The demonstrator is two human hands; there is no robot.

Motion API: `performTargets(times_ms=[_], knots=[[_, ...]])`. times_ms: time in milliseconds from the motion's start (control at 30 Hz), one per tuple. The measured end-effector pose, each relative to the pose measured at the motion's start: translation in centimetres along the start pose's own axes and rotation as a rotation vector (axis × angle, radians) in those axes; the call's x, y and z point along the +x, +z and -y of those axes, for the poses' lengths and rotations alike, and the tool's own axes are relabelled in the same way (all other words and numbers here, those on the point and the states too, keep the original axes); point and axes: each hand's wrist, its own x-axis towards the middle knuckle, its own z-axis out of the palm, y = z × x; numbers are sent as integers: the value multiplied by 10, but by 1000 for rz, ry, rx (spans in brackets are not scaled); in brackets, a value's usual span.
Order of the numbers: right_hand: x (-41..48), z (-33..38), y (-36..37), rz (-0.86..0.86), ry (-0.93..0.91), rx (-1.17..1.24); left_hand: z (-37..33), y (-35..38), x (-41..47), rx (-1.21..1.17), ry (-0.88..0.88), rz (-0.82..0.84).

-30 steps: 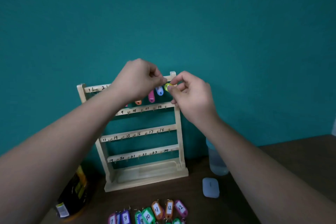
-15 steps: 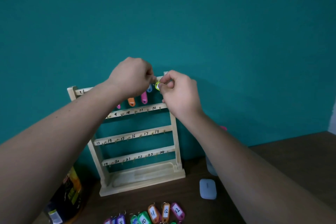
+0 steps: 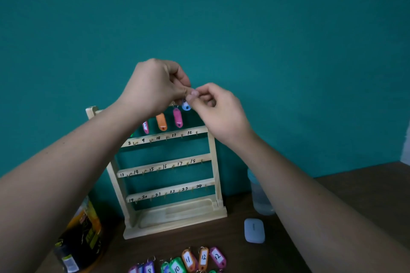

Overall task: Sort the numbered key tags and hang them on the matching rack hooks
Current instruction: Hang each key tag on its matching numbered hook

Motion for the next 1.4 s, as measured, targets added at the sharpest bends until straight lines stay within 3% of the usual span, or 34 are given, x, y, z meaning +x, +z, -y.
performTargets(times_ms=[100, 333, 867, 1133, 1400], knots=[[2, -1, -2, 84, 44, 121, -2, 4, 0, -78, -27, 3], [0, -11, -13, -24, 149, 211, 10, -1, 2, -231, -84, 187], [2, -29, 6, -59, 255, 152, 26, 14, 18, 282, 157, 128], [-2, -35, 13, -68, 277, 134, 24, 19, 18, 310, 129, 156], [0, -28, 10, -89, 218, 113, 25, 7, 19, 190, 97, 135]])
